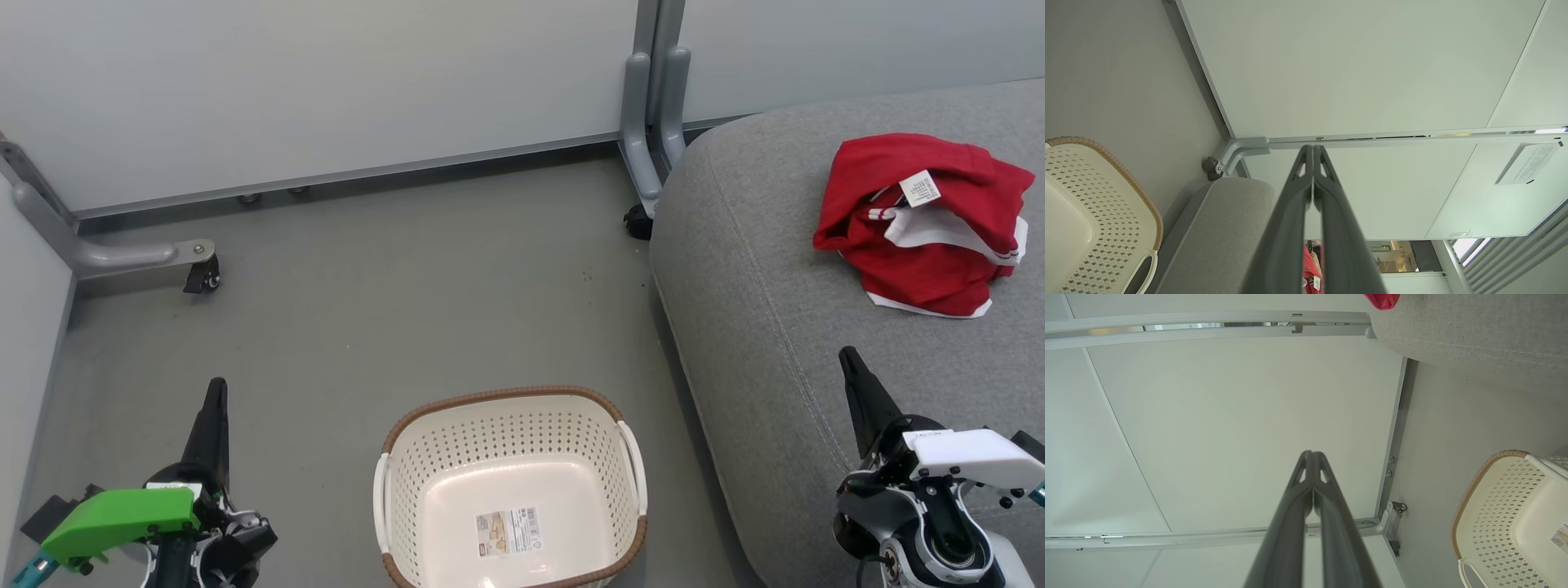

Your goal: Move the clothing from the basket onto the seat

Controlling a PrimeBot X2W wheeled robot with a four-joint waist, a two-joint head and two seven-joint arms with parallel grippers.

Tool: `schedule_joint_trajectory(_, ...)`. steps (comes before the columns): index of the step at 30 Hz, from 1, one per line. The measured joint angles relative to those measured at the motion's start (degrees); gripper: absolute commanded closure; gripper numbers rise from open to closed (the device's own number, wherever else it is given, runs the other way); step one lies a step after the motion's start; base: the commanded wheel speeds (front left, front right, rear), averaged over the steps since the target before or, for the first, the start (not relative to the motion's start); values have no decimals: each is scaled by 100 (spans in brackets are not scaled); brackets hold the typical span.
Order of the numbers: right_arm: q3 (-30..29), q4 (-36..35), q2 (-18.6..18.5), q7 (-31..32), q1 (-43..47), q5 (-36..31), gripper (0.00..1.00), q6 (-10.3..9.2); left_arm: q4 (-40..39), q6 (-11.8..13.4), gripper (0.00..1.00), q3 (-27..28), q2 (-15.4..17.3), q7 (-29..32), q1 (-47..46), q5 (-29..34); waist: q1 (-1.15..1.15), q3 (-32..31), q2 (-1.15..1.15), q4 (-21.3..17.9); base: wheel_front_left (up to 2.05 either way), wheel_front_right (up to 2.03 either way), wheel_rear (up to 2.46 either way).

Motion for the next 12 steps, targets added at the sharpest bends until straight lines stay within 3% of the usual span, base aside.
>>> schedule_joint_trajectory(12,-14,7,8,27,-24,70,100,0,7,0,100,26,-10,23,-31,-66,0,7,0,-6,0,0,0)
